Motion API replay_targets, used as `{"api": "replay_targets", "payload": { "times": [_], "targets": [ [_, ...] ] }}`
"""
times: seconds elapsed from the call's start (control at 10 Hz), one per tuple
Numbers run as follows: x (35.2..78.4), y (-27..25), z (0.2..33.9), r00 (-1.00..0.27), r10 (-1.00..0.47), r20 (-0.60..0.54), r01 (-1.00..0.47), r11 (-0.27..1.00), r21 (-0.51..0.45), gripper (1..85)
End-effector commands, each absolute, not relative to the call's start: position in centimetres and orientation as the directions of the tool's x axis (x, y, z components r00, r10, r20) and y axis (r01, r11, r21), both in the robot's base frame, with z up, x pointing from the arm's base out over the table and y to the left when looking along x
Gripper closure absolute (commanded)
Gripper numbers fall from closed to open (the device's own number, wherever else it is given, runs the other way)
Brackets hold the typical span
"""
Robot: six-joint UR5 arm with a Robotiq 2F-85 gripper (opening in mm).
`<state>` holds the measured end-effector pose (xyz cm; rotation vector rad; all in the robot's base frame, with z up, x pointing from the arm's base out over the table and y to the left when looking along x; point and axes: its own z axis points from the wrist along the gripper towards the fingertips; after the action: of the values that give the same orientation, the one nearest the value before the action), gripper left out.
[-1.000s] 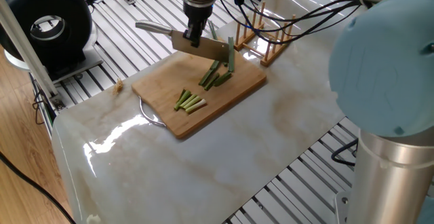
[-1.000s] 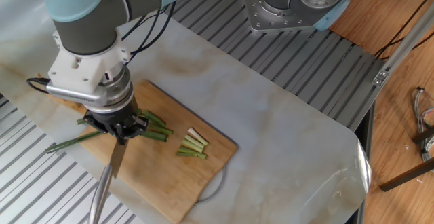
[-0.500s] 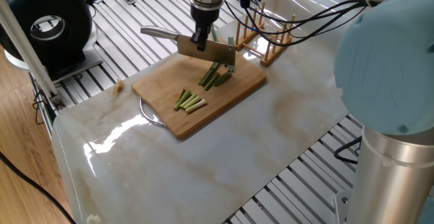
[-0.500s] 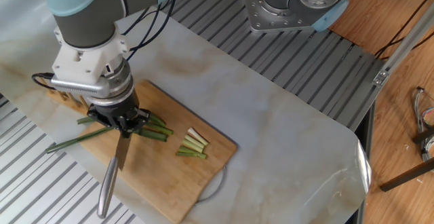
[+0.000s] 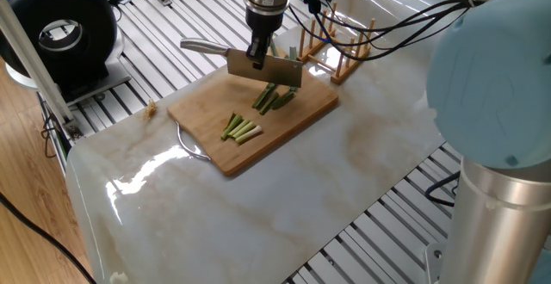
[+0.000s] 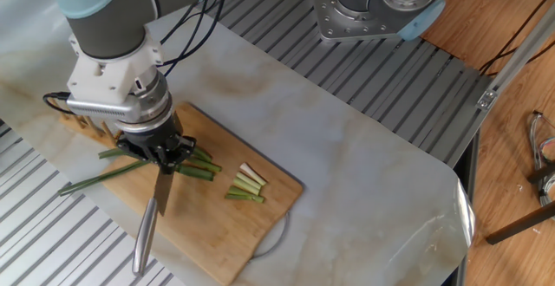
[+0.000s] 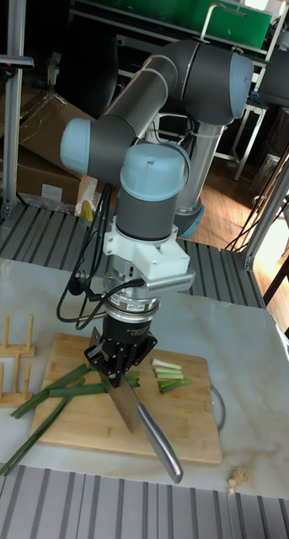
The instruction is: Chop the green garlic
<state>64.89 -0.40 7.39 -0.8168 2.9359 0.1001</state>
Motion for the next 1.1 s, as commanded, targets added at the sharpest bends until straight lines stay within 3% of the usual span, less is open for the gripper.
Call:
{"api": "replay_targets", "payload": {
  "times": [0.0,1.0],
  "targets": [
    [64.5,-0.4,7.4,-0.859,-0.501,-0.103,-0.508,0.86,0.052,84.3],
    [62.5,-1.2,7.3,-0.837,-0.537,-0.106,-0.544,0.837,0.052,84.3]
  ]
}}
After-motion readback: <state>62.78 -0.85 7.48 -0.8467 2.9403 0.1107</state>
